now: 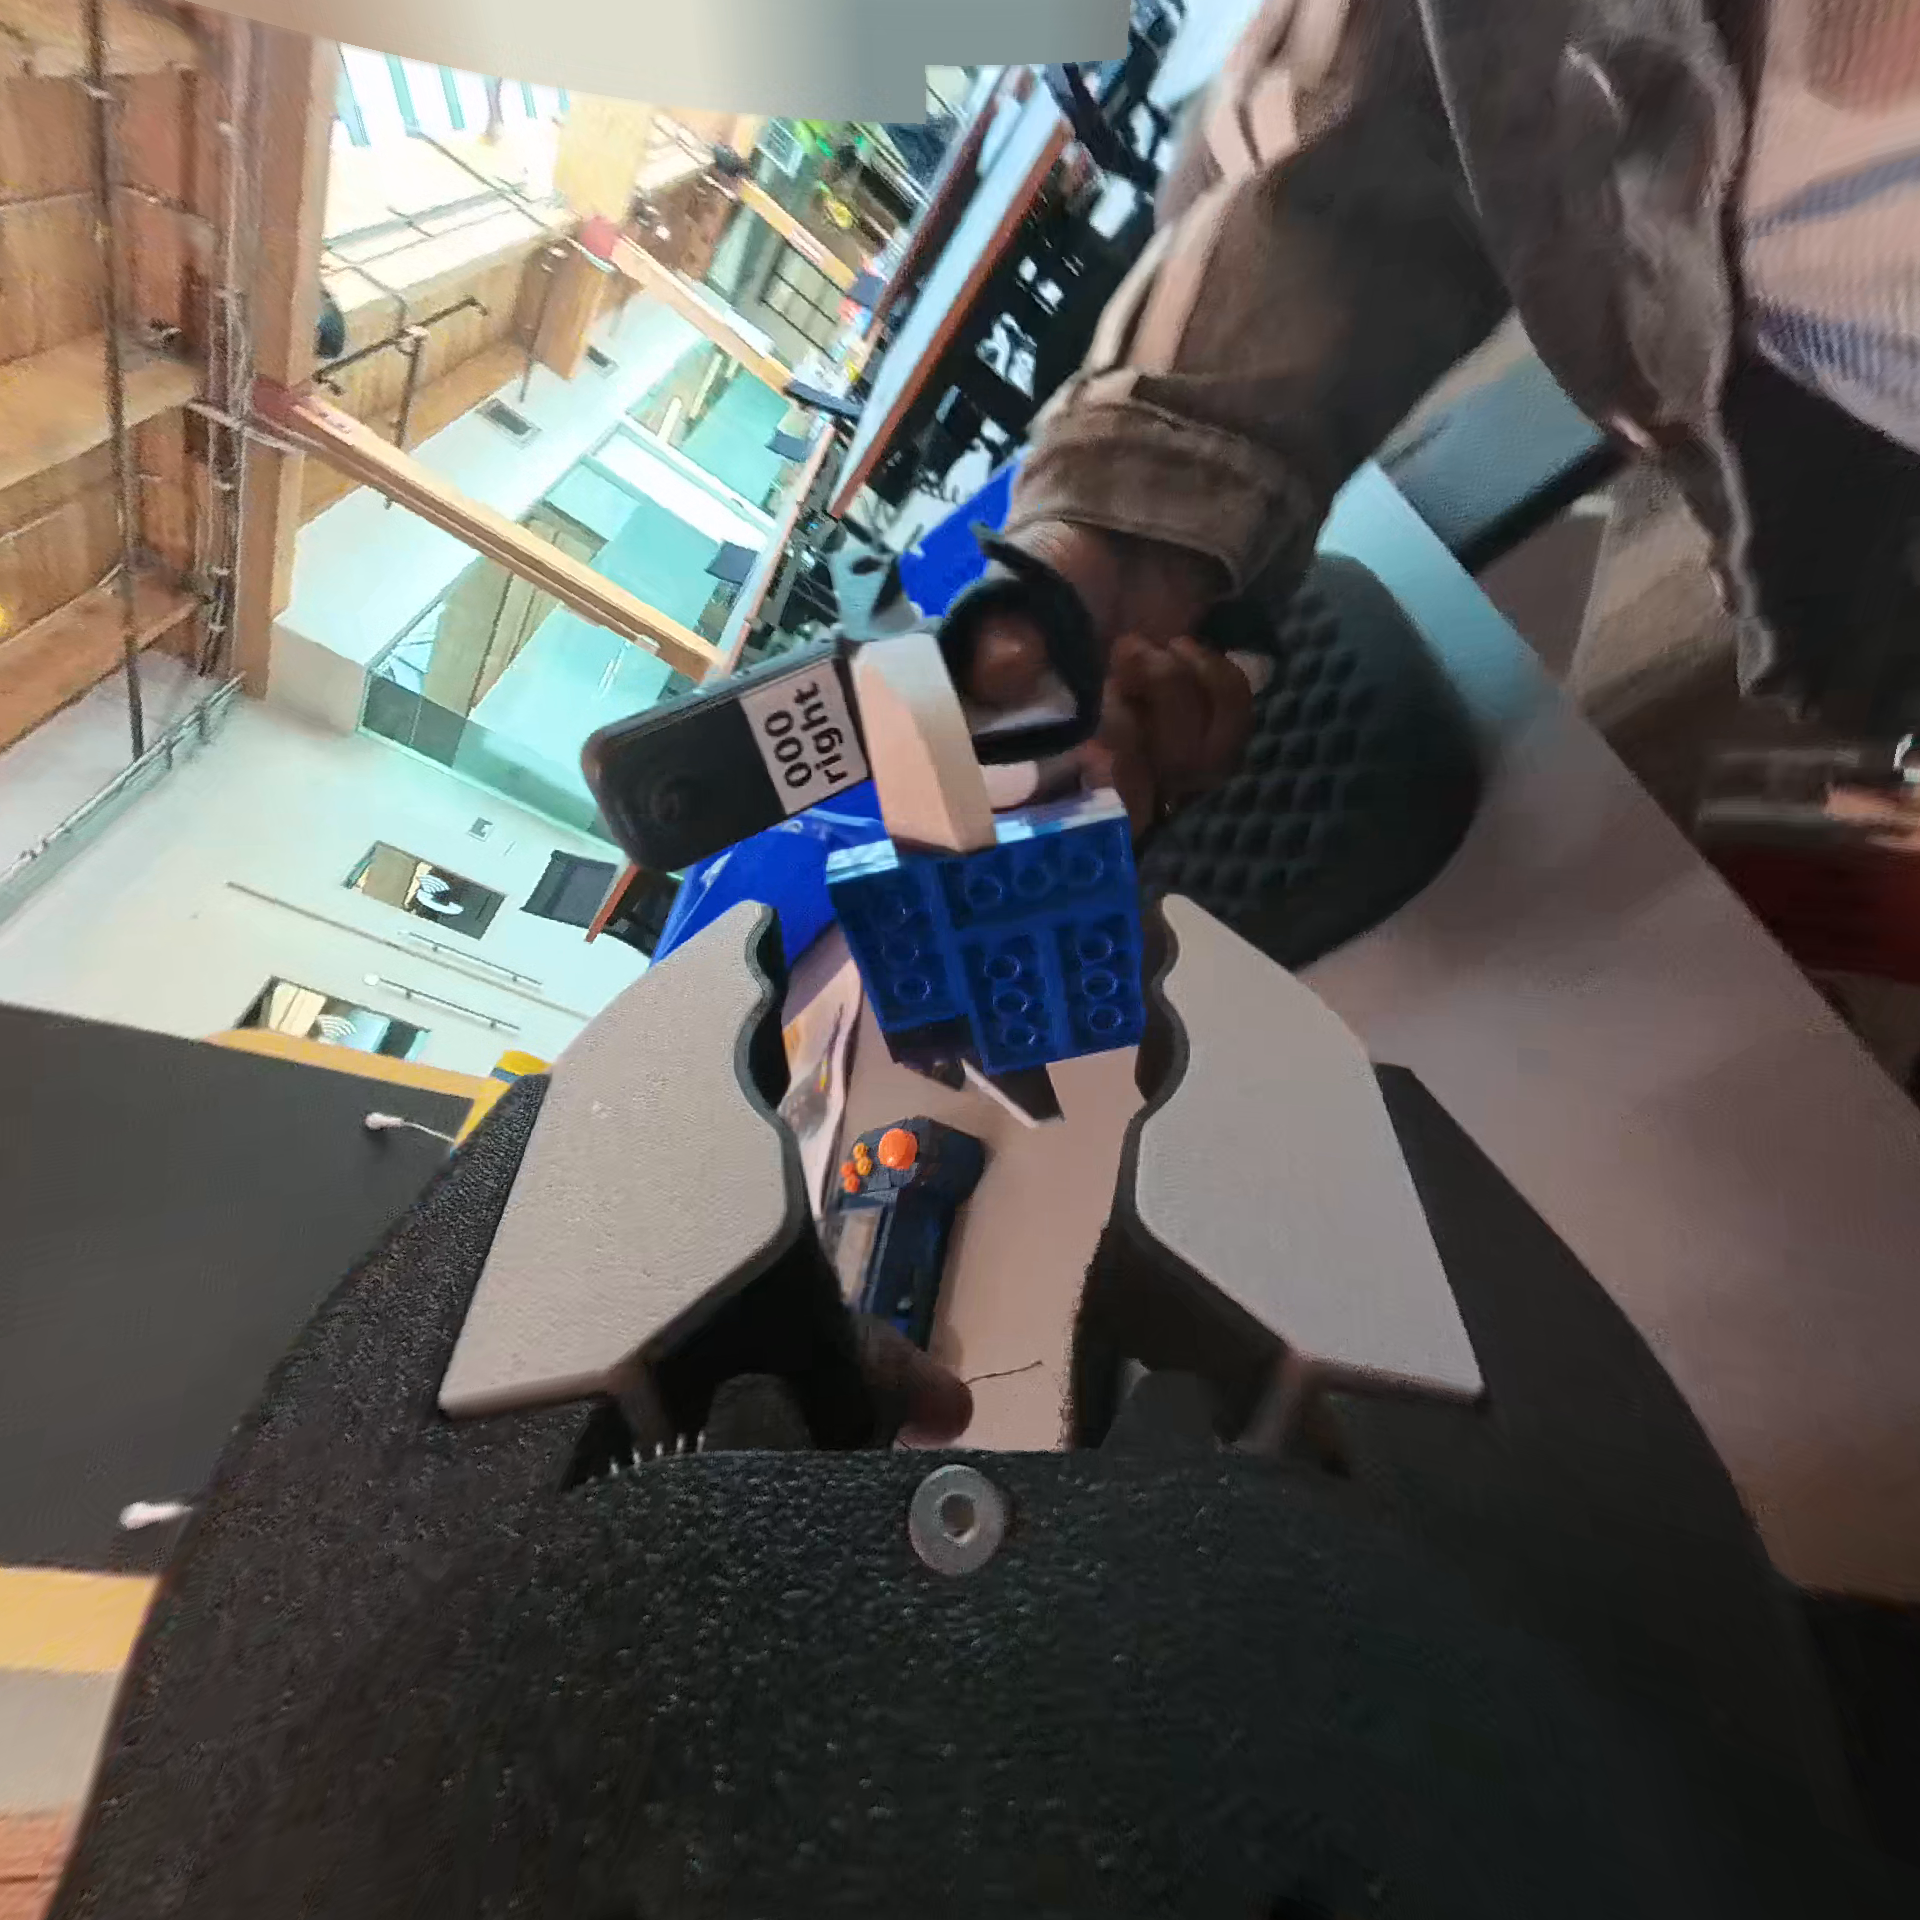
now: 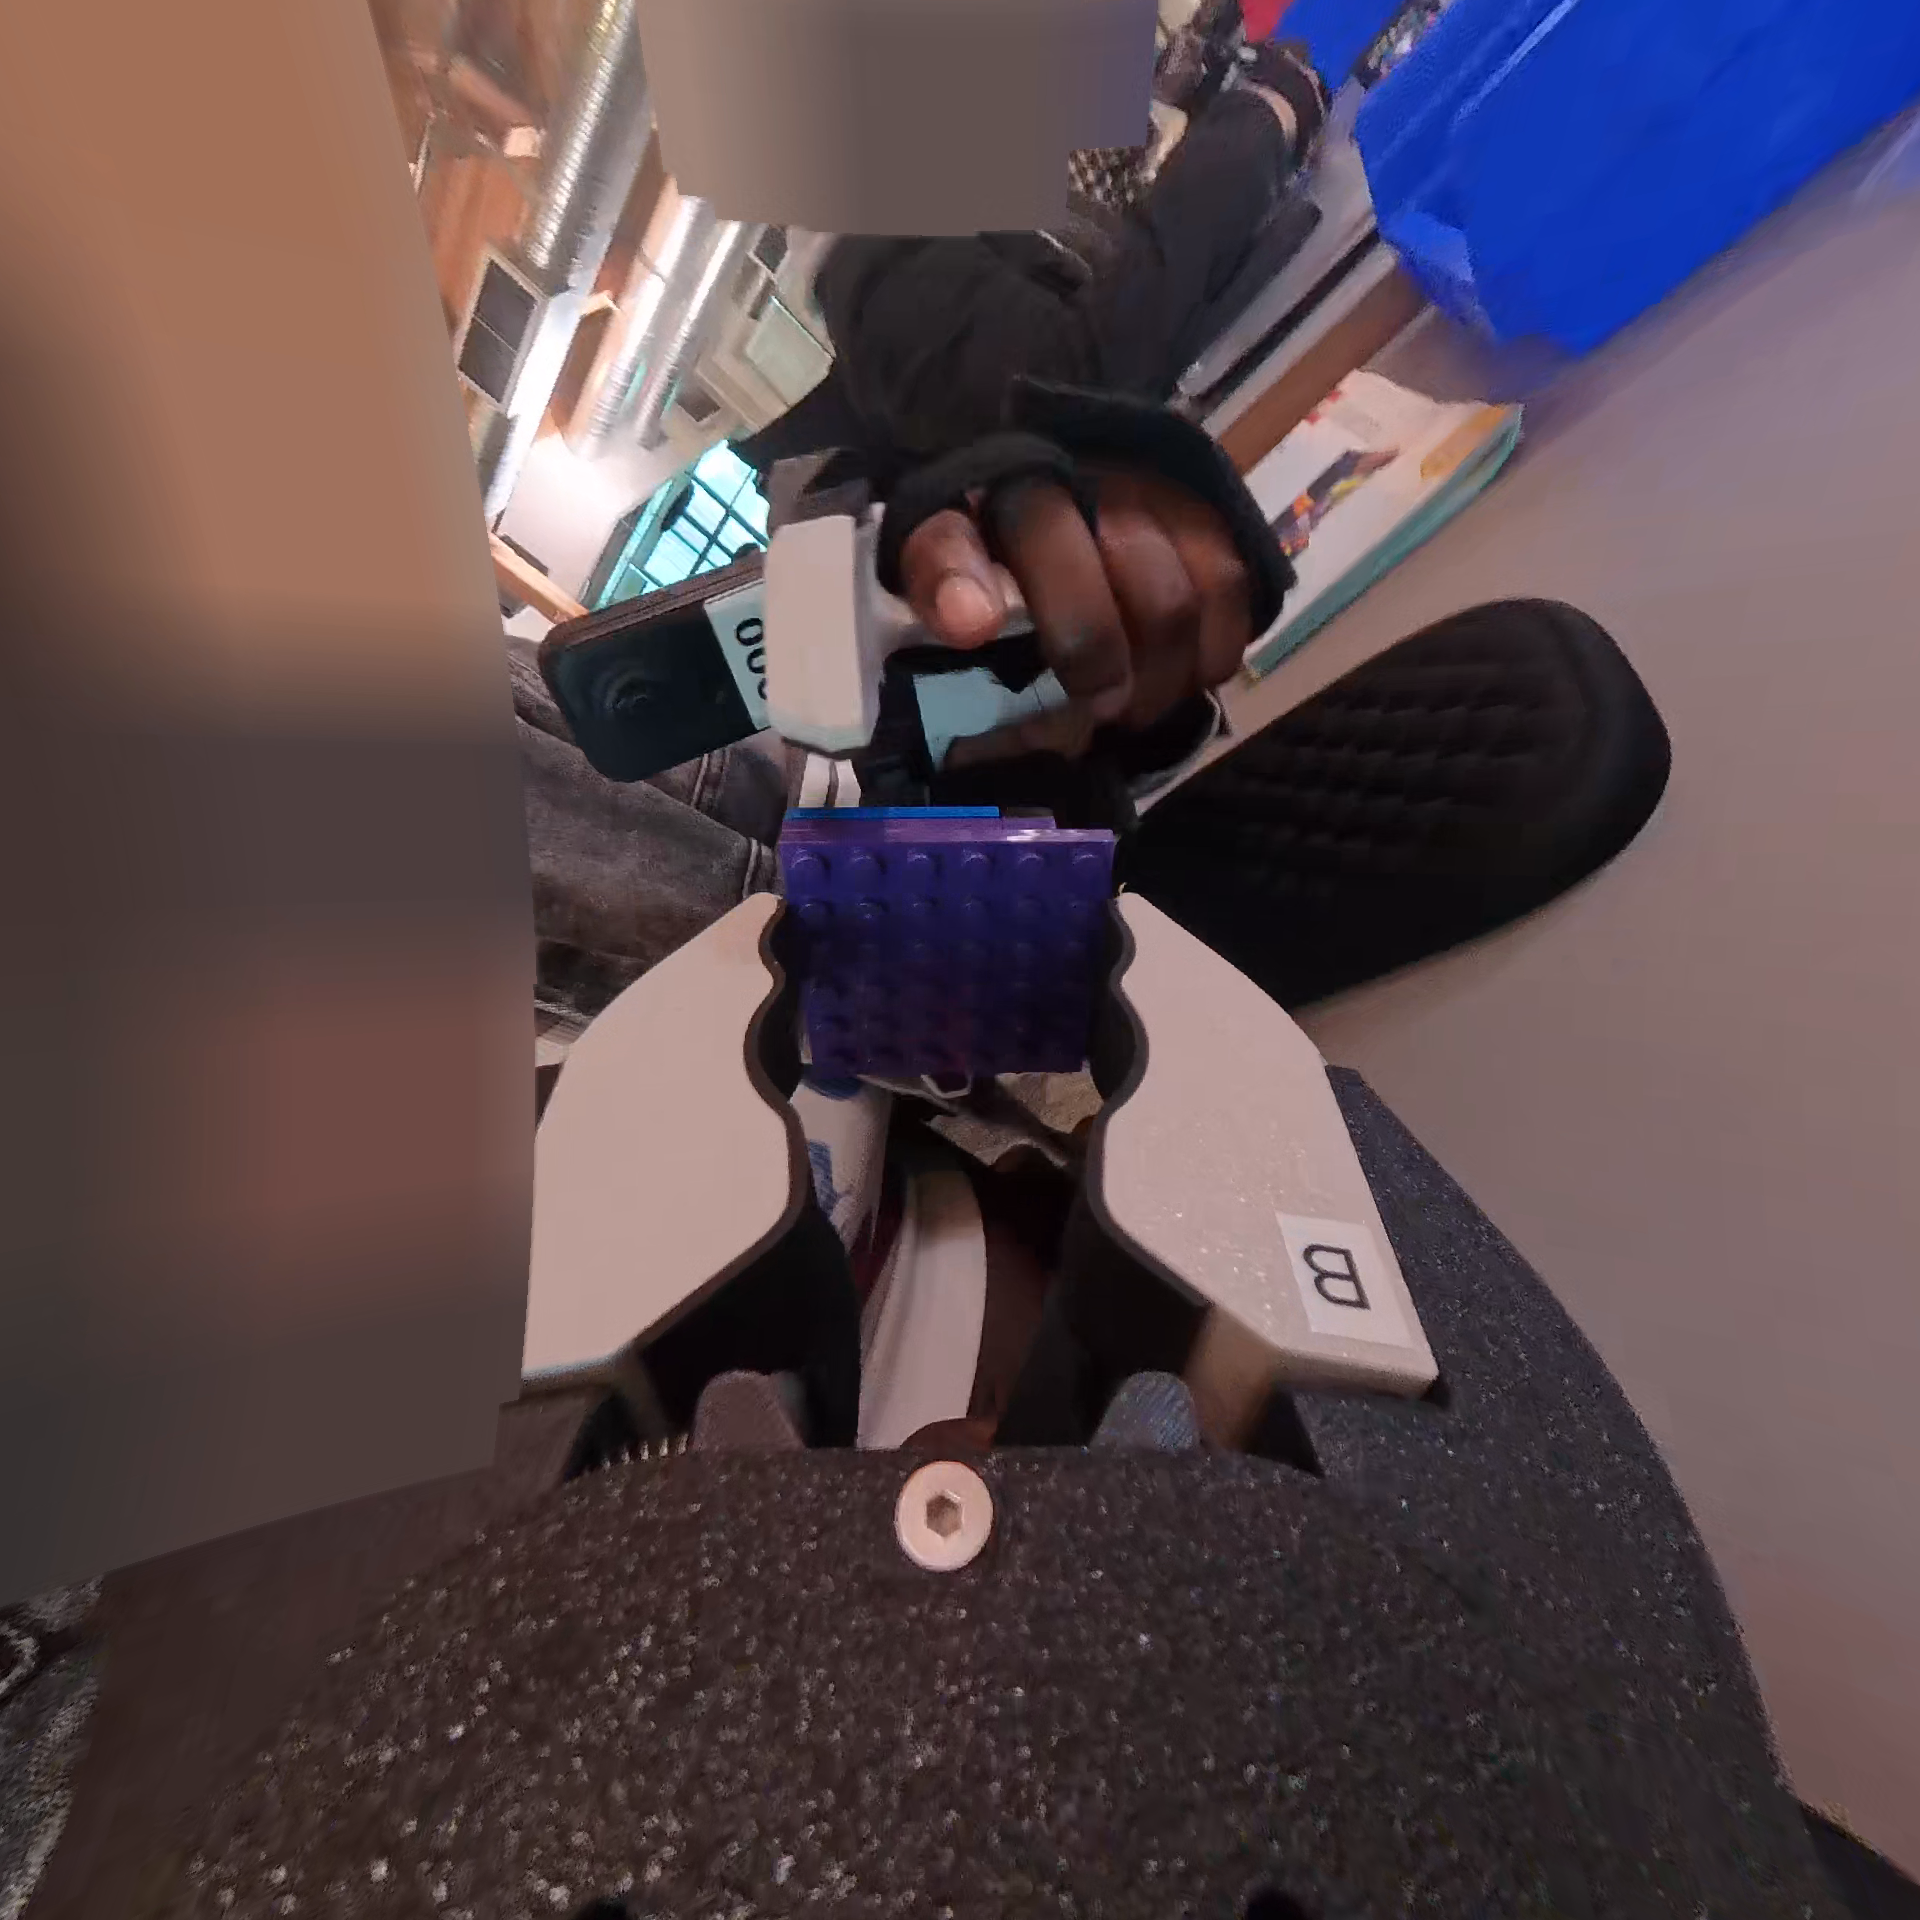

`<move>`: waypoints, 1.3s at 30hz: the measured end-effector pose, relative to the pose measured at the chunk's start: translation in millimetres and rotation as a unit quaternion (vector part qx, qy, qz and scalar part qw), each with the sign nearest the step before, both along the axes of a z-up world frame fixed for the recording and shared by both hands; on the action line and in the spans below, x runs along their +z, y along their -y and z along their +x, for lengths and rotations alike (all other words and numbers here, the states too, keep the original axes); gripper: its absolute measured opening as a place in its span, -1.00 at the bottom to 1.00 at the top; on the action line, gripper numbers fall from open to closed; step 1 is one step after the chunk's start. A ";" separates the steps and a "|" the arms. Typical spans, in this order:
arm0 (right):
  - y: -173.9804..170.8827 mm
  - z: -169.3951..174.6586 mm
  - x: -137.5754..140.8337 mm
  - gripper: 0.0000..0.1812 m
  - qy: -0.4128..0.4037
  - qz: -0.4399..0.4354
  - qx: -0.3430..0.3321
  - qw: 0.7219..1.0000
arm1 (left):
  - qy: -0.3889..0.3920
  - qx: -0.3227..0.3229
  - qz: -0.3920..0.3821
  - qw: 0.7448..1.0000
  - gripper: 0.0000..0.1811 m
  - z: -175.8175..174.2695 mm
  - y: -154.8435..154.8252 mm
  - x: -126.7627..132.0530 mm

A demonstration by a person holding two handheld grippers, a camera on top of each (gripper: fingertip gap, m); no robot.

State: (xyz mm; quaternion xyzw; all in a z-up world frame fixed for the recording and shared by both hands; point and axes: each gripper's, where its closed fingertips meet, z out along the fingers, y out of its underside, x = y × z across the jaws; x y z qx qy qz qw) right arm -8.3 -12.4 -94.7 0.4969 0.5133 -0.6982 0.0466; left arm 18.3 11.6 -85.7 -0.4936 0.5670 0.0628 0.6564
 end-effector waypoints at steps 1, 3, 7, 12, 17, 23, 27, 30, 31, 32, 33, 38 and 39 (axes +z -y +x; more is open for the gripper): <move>-0.9 1.0 -0.8 -0.39 0.008 -0.005 0.005 1.000 | -0.012 0.000 0.000 1.000 -0.28 0.4 -0.4 -1.9; -6.8 -1.0 -2.2 -0.39 0.017 -0.005 -0.004 1.000 | -0.022 0.000 -0.005 1.000 -0.35 2.3 -1.7 -2.6; -7.8 -4.0 -7.0 -0.39 0.031 -0.012 -0.010 0.999 | -0.028 0.009 -0.016 0.999 -0.39 5.0 -6.7 -6.0; -11.3 -4.1 -4.5 -0.40 0.013 -0.039 -0.027 0.999 | 0.005 0.006 -0.033 0.999 -0.40 3.8 -7.8 -3.3; -19.1 -0.6 -1.5 -0.40 -0.004 -0.058 -0.058 0.997 | 0.009 0.014 -0.039 0.999 -0.40 1.2 -9.7 -2.7; -18.7 0.1 -3.1 -0.44 -0.005 -0.054 -0.069 0.996 | 0.003 0.013 -0.047 0.999 -0.40 3.4 -9.2 -3.1; -20.0 1.5 -2.3 -0.45 -0.003 -0.067 -0.067 0.995 | 0.000 0.009 -0.050 0.999 -0.40 4.3 -7.4 -4.3; -18.4 0.8 -4.6 -0.44 0.002 -0.056 -0.065 0.996 | -0.010 0.010 -0.052 0.999 -0.40 5.6 -8.0 -6.9; -18.3 0.7 -5.3 -0.44 0.002 -0.054 -0.065 0.996 | -0.012 0.010 -0.052 0.999 -0.40 5.8 -8.1 -7.2; -18.6 1.0 -5.5 -0.44 0.002 -0.054 -0.065 0.996 | -0.011 0.012 -0.053 0.998 -0.40 5.7 -8.5 -7.5; -19.1 0.8 -5.9 -0.44 0.003 -0.055 -0.068 0.996 | -0.011 0.015 -0.053 0.998 -0.39 5.3 -9.0 -7.8; -18.0 1.3 -3.7 -0.41 0.004 -0.076 -0.064 0.995 | -0.001 0.014 -0.052 0.999 -0.39 6.1 -8.7 -5.6; -17.7 1.7 -3.4 -0.41 0.004 -0.077 -0.062 0.995 | 0.001 0.011 -0.051 0.999 -0.39 6.4 -8.2 -5.3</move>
